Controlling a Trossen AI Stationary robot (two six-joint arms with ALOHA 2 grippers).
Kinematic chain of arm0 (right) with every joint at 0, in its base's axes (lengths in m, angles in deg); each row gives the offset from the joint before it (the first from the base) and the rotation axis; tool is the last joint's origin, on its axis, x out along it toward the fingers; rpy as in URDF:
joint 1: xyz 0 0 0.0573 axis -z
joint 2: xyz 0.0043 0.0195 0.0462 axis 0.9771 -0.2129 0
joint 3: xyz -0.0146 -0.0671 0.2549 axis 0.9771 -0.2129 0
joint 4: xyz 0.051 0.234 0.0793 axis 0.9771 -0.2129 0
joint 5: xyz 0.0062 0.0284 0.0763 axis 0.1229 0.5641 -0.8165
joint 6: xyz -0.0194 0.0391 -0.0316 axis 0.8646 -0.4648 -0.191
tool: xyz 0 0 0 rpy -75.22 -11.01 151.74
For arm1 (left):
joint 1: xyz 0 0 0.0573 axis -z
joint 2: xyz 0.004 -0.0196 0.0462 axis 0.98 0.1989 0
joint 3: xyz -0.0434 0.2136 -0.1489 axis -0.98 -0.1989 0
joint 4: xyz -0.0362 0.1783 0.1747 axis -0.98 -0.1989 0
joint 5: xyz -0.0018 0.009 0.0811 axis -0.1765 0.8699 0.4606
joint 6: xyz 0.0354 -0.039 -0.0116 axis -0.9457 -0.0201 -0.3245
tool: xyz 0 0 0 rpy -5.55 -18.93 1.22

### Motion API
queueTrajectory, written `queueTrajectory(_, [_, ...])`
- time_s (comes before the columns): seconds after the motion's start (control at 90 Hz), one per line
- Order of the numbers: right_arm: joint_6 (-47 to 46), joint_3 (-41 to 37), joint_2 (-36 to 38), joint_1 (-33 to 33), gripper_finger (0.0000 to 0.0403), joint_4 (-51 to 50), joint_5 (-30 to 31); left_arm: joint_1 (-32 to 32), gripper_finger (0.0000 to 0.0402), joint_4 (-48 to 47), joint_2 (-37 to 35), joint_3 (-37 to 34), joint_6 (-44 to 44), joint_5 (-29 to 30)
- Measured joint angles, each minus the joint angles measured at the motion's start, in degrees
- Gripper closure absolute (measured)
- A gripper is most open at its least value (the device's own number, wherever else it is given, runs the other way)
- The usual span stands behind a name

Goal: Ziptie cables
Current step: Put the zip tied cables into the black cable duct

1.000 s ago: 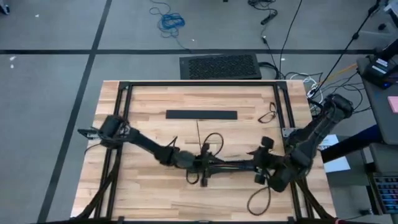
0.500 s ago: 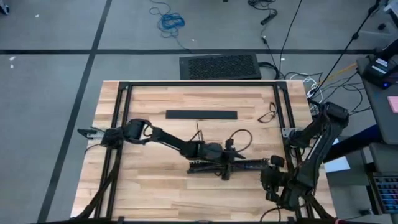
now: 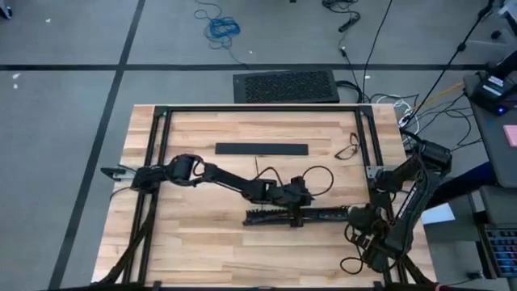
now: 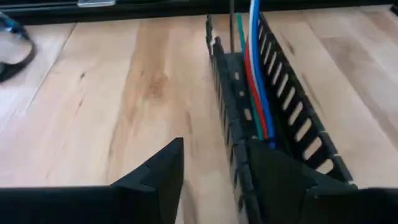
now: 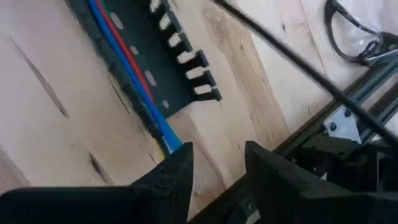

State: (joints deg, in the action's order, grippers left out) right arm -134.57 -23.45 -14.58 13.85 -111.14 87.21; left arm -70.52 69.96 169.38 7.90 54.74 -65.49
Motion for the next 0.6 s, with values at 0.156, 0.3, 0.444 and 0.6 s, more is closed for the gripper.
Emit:
queueTrajectory(0.156, [0.9,2.8,0.0,0.0,0.0268,-1.4,4.5,0.1,0.0294,-0.1,0.0,0.0,-0.3,0.0])
queueTrajectory(0.3, [1.1,8.2,0.0,0.4,0.0268,-6.9,9.5,0.2,0.0342,-3.8,-0.1,0.0,-0.4,-0.2])
queueTrajectory(0.444, [2.3,12.6,0.0,0.5,0.0268,-9.4,14.4,0.2,0.0392,-11.3,-0.3,0.3,-1.4,-0.3])
queueTrajectory(0.6, [4.1,14.6,0.0,0.9,0.0268,-9.4,18.1,0.6,0.0396,-23.6,-0.9,0.6,-1.9,0.2])
